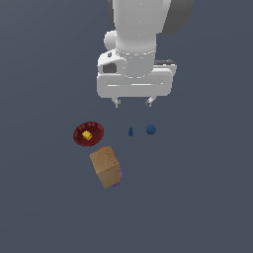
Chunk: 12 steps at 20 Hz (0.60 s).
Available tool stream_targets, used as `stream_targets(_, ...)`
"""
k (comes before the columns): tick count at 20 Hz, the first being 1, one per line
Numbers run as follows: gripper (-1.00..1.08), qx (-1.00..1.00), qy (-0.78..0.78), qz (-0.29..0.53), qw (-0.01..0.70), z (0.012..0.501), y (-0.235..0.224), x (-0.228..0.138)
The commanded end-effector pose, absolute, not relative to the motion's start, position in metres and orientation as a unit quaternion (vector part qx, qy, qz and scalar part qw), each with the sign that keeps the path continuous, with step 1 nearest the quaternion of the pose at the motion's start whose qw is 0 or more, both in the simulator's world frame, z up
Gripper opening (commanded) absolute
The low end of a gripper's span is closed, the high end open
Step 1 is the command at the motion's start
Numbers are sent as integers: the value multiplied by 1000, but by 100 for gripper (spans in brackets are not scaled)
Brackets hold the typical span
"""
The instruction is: Pick up a designated object from a clutter of objects.
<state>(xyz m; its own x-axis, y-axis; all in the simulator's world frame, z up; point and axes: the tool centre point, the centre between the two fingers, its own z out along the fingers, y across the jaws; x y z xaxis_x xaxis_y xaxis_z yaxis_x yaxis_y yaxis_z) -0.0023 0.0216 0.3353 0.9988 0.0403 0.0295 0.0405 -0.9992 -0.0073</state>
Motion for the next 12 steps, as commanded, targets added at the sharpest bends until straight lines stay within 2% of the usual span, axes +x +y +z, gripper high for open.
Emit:
stream_targets(1,100,-1000,-20,-15,4,335,22,-2)
stream_targets(12,100,-1000,-11,-17,-3,329,-4,5)
